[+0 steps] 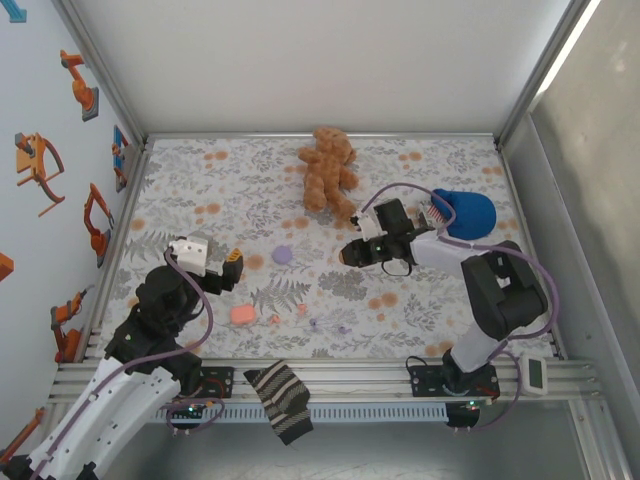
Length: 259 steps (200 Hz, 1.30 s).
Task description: Insert wireless bluetooth earbuds into charging case
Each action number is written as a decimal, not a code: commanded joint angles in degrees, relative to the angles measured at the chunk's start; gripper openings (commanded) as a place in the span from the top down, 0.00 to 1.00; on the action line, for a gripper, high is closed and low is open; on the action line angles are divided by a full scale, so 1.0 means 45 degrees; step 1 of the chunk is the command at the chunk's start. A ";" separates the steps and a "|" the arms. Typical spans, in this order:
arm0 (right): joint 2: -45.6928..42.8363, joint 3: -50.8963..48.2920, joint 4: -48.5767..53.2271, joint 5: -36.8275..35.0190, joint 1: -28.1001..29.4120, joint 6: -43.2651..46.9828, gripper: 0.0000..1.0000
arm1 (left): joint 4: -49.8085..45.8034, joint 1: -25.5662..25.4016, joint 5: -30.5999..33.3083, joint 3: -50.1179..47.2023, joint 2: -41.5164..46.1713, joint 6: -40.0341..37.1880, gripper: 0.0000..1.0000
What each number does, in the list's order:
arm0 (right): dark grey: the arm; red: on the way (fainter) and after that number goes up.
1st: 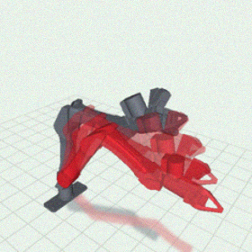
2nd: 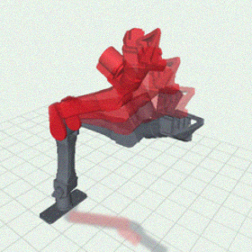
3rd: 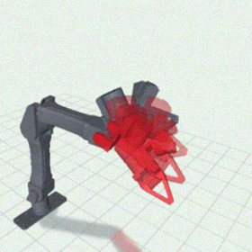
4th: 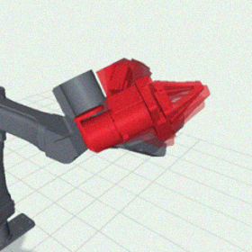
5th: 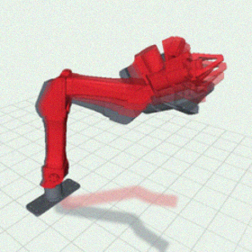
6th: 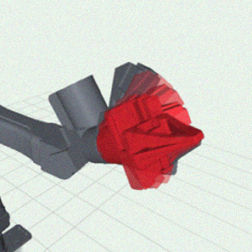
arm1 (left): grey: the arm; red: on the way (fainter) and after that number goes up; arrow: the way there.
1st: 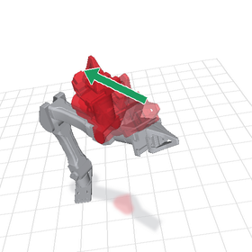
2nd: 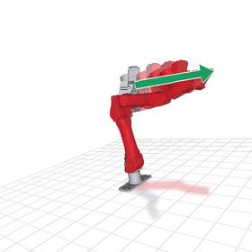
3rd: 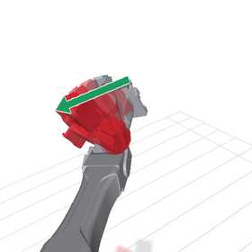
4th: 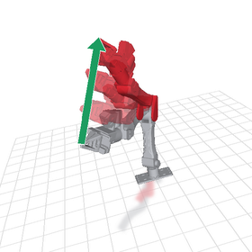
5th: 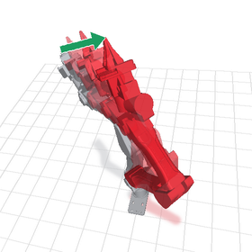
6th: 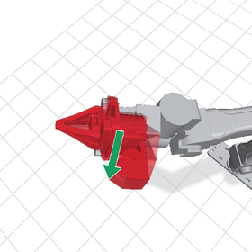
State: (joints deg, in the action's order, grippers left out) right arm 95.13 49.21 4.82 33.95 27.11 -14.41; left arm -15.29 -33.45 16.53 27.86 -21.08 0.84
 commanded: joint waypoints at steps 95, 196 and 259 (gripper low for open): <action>0.0976 -0.0272 -0.0993 0.0560 -0.0119 -0.0421 0.80 | -0.0018 0.0013 -0.0260 0.0392 -0.0394 0.0049 0.04; 0.1178 -0.0266 -0.0688 -0.0553 -0.0138 -0.0343 0.57 | -0.0059 0.0063 -0.0311 0.0431 -0.0372 0.0024 0.04; -0.0184 0.0078 0.0549 -0.1797 -0.0111 0.0410 0.49 | -0.0478 0.0071 -0.0016 0.0779 -0.0166 0.0126 0.04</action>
State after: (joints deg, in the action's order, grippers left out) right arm 98.50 48.58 3.90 29.15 26.79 -15.14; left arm -16.16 -33.34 15.46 28.80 -22.85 0.86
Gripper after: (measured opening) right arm 0.502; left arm 0.965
